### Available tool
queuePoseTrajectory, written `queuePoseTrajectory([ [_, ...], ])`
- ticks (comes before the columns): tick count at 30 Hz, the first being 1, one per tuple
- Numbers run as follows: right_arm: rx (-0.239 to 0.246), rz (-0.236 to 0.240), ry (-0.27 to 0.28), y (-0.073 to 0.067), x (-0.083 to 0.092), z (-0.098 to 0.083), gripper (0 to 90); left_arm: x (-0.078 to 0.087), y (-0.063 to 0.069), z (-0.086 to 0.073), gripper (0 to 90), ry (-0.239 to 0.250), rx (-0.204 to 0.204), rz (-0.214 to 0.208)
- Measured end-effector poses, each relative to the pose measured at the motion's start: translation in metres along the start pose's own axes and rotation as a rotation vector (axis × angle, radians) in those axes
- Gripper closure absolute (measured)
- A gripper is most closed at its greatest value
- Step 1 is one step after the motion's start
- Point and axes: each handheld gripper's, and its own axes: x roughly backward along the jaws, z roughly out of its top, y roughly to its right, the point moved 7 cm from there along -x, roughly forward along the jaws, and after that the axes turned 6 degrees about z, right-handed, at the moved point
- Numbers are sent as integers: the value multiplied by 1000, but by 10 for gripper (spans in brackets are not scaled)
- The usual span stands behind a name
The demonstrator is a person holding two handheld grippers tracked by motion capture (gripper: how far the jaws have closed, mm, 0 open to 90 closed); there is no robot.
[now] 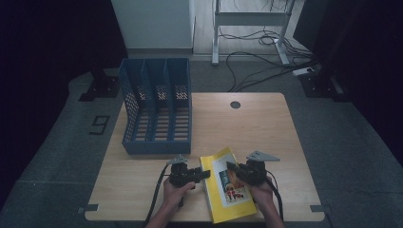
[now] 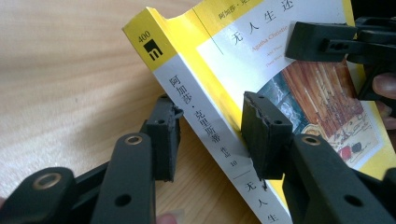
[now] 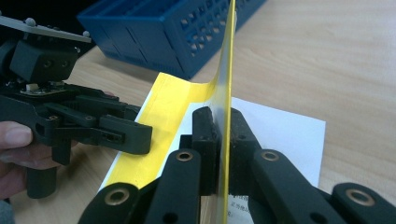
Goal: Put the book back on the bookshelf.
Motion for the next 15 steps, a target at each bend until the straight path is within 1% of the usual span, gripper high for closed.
queuePoseTrajectory([
  [1,0,0,0,0,0,0,836,0,0,0,587,0,0,0],
  [3,19,3,19,-4,3,4,836,5,3,4,591,19,-15,5],
  [4,37,6,37,-7,6,8,836,9,6,7,602,37,-25,6],
  [6,42,8,42,-9,7,9,836,12,7,9,615,46,-28,4],
  [8,61,14,63,-13,11,13,836,18,10,14,624,64,-31,-6],
  [9,82,21,78,-17,14,16,836,24,12,18,636,73,-46,-16],
  [10,91,23,83,-18,15,18,837,28,14,21,641,81,-58,-18],
  [12,115,35,110,-23,19,21,836,35,18,26,652,100,-89,-16],
  [13,115,35,110,-23,19,21,836,35,18,26,656,100,-89,-16],
  [14,133,47,139,-27,22,25,836,42,21,30,663,119,-107,-16],
  [15,139,49,145,-28,23,26,836,44,23,31,667,129,-113,-15],
])
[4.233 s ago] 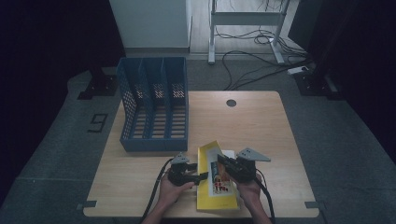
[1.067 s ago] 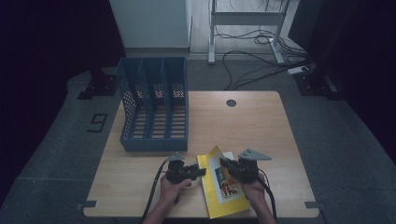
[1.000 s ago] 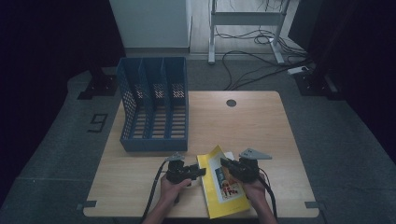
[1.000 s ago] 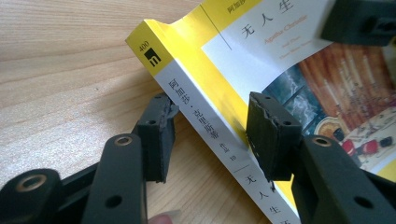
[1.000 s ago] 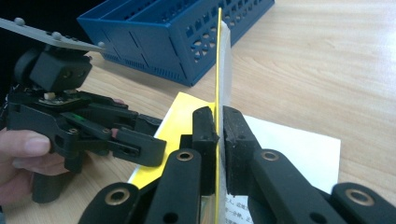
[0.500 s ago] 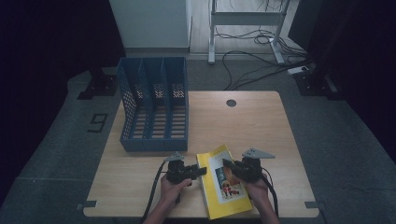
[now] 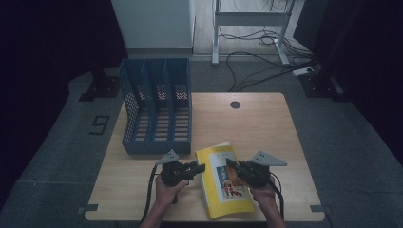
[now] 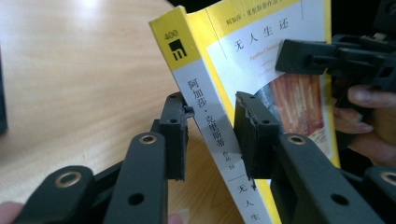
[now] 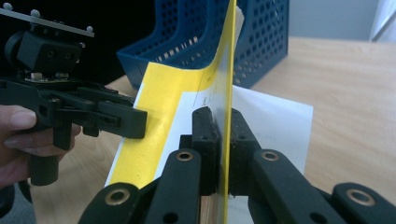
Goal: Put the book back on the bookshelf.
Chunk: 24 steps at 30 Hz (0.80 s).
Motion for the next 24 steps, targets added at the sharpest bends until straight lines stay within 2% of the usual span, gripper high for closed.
queuePoseTrajectory([
  [3,19,1,23,-4,2,4,835,4,4,4,677,29,-22,7],
  [8,41,-13,25,-5,4,6,810,6,5,5,687,33,-19,-5],
  [17,37,-27,10,-1,3,4,787,6,7,5,688,38,-26,-5],
  [24,34,-65,-10,5,3,2,678,7,9,5,696,55,-21,-21],
])
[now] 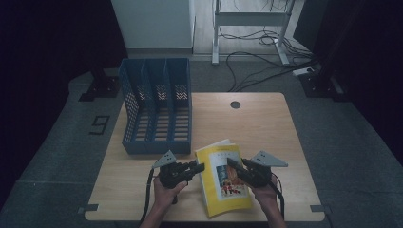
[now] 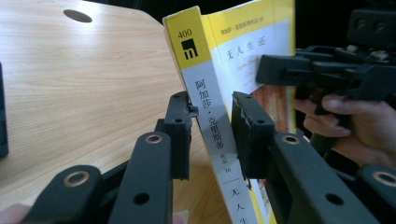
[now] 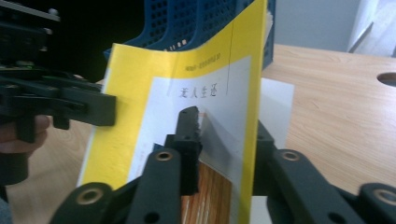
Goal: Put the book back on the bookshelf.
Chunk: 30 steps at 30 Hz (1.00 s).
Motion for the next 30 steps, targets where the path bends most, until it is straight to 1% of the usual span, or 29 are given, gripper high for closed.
queuePoseTrajectory([
  [1,-12,-16,-2,3,0,-1,614,1,1,0,698,2,3,-8],
  [2,-12,-16,-2,3,0,-1,614,1,1,0,700,2,3,-8],
  [3,-21,-25,-11,5,-1,-3,567,1,2,1,702,6,3,-15],
  [5,-21,-28,-12,6,-2,-3,550,1,2,1,704,6,3,-17],
  [6,-26,-36,-18,7,-3,-5,518,2,2,1,705,6,2,-19],
  [15,-51,-32,-24,10,-5,-7,492,2,3,1,706,5,-3,-19],
  [22,-59,-36,-37,11,-8,-10,434,3,6,2,709,8,-10,-22],
  [23,-62,-36,-37,12,-8,-11,420,4,7,2,709,8,-11,-23],
  [24,-63,-38,-38,12,-10,-11,387,4,9,2,709,7,-16,-26],
  [25,-63,-38,-38,12,-10,-11,387,4,9,2,710,7,-16,-26],
  [26,-56,-48,-41,12,-11,-12,350,5,10,3,711,8,-20,-29],
  [28,-54,-50,-42,11,-11,-12,336,5,11,3,711,10,-21,-31],
  [30,-56,-54,-43,11,-13,-12,303,5,12,3,711,11,-31,-36],
])
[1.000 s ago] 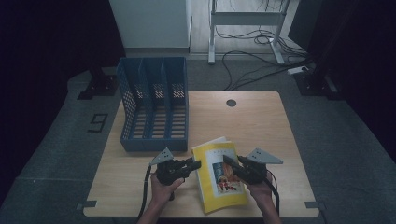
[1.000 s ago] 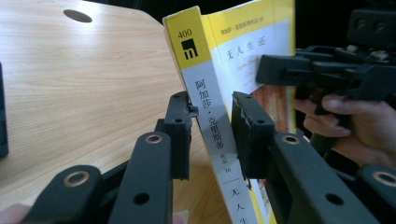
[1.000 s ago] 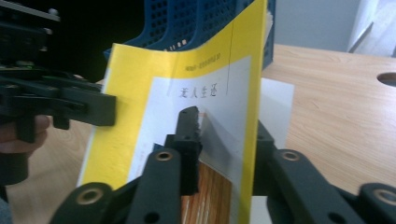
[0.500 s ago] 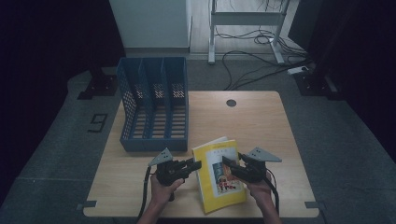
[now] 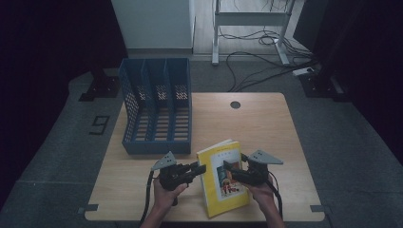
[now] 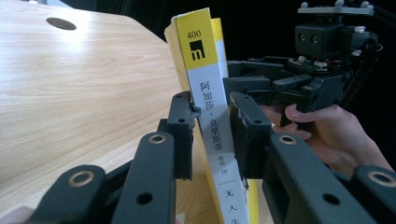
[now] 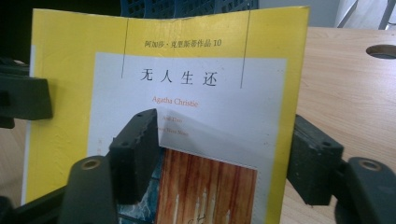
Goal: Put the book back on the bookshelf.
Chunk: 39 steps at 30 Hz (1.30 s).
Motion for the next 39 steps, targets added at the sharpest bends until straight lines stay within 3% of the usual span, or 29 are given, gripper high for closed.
queuePoseTrajectory([
  [8,-40,31,-11,-1,-2,-1,231,1,3,1,714,4,-11,-10],
  [17,-60,56,-1,1,-3,-2,227,1,5,1,714,4,-19,-7],
  [18,-66,69,1,1,-5,-3,189,1,6,1,714,4,-18,-10],
  [21,-57,71,-1,-1,-7,-4,161,1,5,1,714,2,-16,-7],
  [27,-28,31,22,-5,-1,1,221,3,5,3,717,11,-13,-4],
  [30,6,37,58,-11,4,7,270,5,8,6,716,23,-23,4],
  [31,38,59,91,-19,8,12,286,7,12,8,714,27,-49,13],
  [35,102,34,97,-26,11,16,303,11,14,11,720,35,-69,13],
  [39,58,-1,48,-15,8,12,274,10,14,11,735,38,-61,5],
])
